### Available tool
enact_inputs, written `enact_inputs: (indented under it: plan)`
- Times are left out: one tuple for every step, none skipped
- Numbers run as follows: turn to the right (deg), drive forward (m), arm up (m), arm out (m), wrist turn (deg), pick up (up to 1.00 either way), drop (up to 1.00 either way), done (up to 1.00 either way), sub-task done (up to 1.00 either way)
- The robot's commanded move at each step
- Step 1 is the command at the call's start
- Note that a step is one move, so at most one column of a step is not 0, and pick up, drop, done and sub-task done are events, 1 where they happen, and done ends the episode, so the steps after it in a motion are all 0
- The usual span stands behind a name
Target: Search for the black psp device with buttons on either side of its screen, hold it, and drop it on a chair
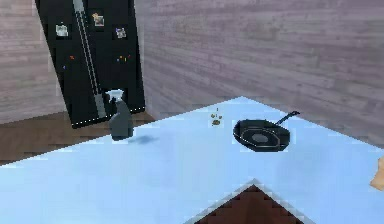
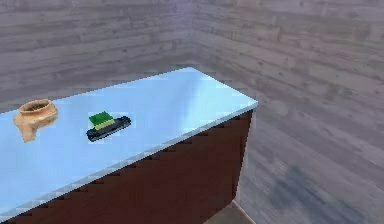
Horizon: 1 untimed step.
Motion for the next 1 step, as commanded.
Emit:
enact_inputs:
  plan:
    - [-18.0,0.00,0.00,0.00,0.0,0.00,0.00,0.00,0.00]
